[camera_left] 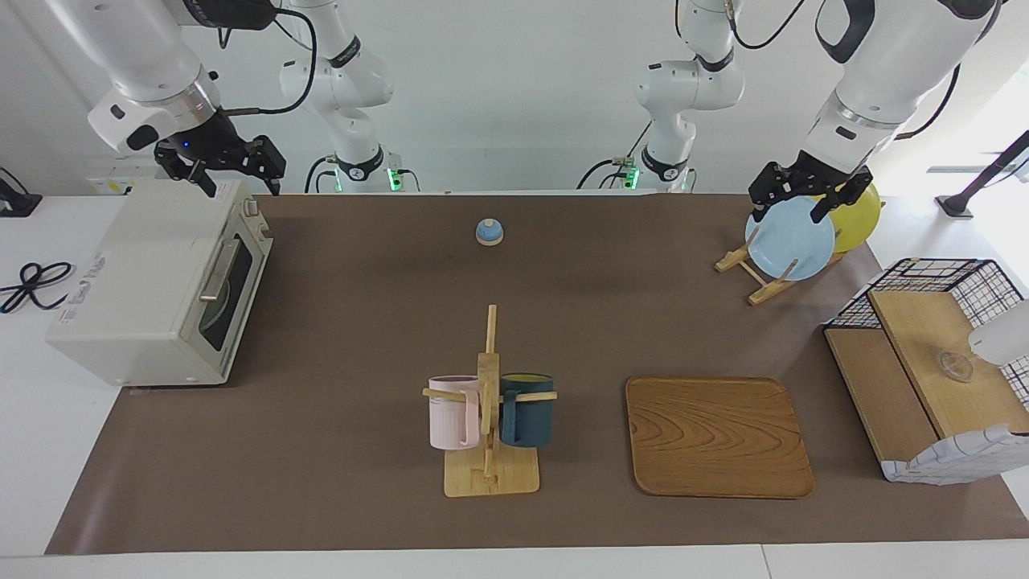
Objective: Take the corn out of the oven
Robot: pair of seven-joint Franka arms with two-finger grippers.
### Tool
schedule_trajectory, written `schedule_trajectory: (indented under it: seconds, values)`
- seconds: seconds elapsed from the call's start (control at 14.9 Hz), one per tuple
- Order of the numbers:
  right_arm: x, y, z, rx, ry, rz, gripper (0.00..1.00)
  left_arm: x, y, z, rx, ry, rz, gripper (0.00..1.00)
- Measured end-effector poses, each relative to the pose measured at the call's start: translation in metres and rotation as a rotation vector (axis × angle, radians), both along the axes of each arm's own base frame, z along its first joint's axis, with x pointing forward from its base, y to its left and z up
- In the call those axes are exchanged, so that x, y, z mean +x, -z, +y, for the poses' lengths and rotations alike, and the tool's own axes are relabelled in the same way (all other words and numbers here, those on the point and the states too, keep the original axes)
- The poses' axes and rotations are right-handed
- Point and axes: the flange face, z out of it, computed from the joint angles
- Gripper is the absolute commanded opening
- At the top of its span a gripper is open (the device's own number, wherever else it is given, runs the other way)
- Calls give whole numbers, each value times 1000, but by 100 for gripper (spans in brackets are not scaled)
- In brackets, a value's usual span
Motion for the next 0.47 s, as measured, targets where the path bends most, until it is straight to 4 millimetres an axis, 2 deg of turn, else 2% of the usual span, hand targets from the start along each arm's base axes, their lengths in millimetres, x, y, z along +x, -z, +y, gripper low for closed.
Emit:
schedule_trajectory:
  seconds: [0.47]
  values:
    - [0, 0, -6, -6, 46, -1, 100, 0, 0, 0, 0, 0, 0, 100]
